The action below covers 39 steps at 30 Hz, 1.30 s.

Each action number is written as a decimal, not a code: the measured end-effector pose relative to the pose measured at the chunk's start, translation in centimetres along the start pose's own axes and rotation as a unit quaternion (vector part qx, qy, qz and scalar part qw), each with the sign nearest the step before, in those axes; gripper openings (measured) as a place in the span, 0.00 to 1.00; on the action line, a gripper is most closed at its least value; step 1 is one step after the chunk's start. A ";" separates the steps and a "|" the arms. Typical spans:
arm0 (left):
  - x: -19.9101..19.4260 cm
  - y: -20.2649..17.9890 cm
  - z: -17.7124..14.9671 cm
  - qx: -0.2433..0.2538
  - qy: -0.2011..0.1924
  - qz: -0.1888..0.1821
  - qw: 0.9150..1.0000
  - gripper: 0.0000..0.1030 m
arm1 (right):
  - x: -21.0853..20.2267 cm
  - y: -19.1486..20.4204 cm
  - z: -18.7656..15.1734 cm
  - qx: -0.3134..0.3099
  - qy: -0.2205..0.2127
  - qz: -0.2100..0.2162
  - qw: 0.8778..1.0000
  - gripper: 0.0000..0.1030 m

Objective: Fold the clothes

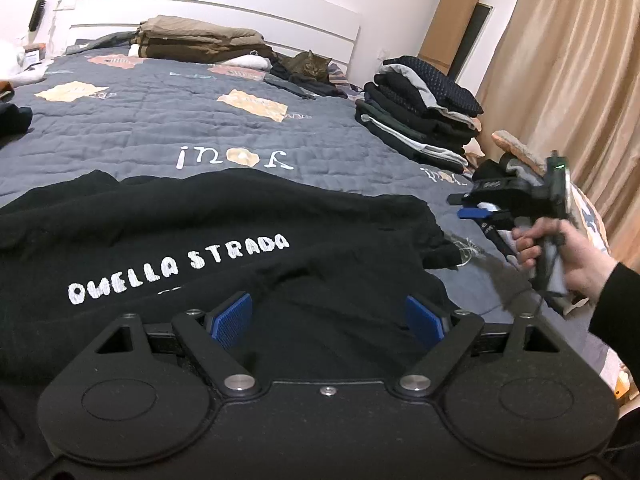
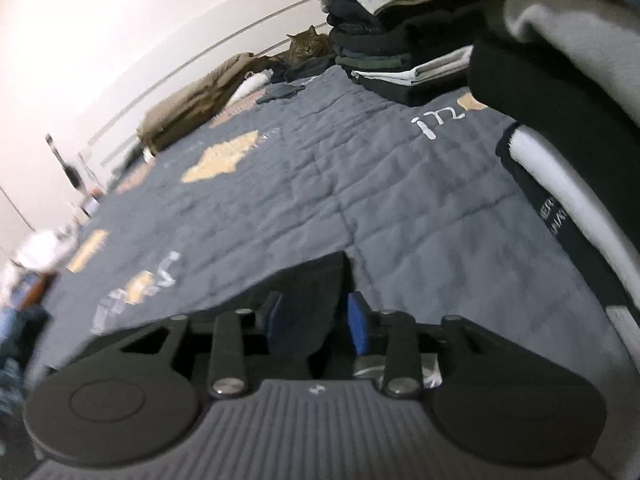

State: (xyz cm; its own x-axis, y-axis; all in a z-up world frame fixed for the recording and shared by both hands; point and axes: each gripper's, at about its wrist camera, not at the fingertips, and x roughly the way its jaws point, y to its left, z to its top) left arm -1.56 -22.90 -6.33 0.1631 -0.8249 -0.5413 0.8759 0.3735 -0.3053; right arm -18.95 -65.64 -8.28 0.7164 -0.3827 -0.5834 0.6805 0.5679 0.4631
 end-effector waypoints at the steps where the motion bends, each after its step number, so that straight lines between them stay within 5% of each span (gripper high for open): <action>1: -0.1 0.0 0.0 0.000 -0.001 -0.001 1.000 0.80 | -0.8 0.1 0.2 0.012 0.004 0.009 1.000 0.41; 13: -2.0 -1.0 0.2 -0.002 -0.024 -0.020 1.000 0.81 | -5.3 1.8 -5.1 0.172 0.085 0.094 0.977 0.48; 20: -2.2 -1.1 0.1 0.000 -0.024 -0.019 1.000 0.82 | -2.0 -0.2 -7.6 0.272 0.098 0.082 0.954 0.49; 29: -1.0 -0.3 0.1 -0.006 -0.012 -0.011 1.000 0.82 | 0.9 -2.4 -8.2 0.309 0.087 0.052 0.946 0.47; 30: -1.0 -0.4 0.1 -0.005 -0.011 -0.011 1.000 0.82 | 0.8 -2.4 -8.1 0.308 0.079 0.049 0.947 0.43; 33: -0.9 -0.5 0.0 -0.002 -0.009 -0.010 1.000 0.82 | 0.6 -2.5 -7.9 0.300 0.061 0.042 0.951 0.08; 39: -1.0 -0.4 0.0 -0.002 -0.010 -0.006 1.000 0.82 | -1.4 -2.6 -7.1 0.318 0.001 0.049 0.947 0.06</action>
